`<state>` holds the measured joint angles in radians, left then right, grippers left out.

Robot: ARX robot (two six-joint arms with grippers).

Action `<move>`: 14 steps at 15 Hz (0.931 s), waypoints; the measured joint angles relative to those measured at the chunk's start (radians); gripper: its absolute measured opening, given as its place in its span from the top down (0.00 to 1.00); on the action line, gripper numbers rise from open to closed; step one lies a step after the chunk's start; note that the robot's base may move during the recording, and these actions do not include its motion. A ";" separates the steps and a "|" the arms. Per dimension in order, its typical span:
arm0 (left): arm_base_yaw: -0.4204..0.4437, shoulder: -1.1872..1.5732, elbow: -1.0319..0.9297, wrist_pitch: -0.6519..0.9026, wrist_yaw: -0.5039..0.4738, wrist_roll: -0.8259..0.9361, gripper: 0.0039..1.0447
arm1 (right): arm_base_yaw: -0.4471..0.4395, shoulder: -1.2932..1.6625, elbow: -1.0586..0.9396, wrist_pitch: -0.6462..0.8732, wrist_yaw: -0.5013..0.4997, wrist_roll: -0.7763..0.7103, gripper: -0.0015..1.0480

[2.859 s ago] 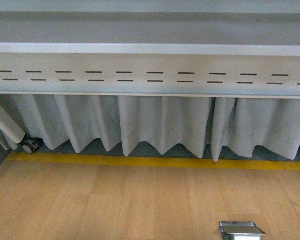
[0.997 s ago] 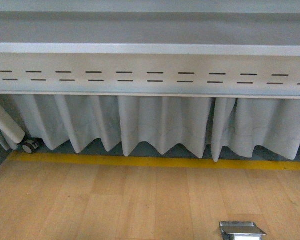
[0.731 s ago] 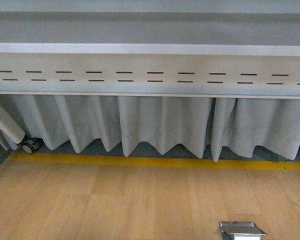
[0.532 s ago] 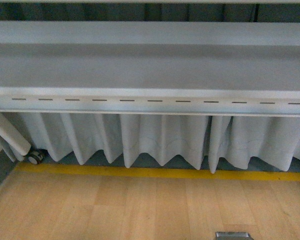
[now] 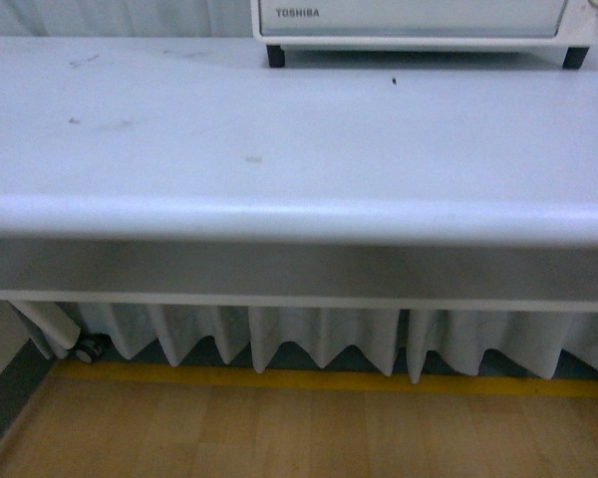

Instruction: Open oven

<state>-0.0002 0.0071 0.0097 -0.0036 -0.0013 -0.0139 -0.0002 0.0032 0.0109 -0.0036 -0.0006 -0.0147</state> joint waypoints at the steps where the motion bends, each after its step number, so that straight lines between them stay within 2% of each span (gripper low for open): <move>1: 0.000 0.000 0.000 -0.001 0.001 0.001 0.06 | 0.000 0.000 0.000 0.000 0.001 0.000 0.06; 14: 0.000 0.000 0.000 0.001 0.002 0.003 0.06 | 0.000 0.000 0.000 0.000 0.000 0.000 0.06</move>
<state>-0.0002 0.0071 0.0101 -0.0025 0.0002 -0.0105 -0.0002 0.0032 0.0109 -0.0036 -0.0010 -0.0147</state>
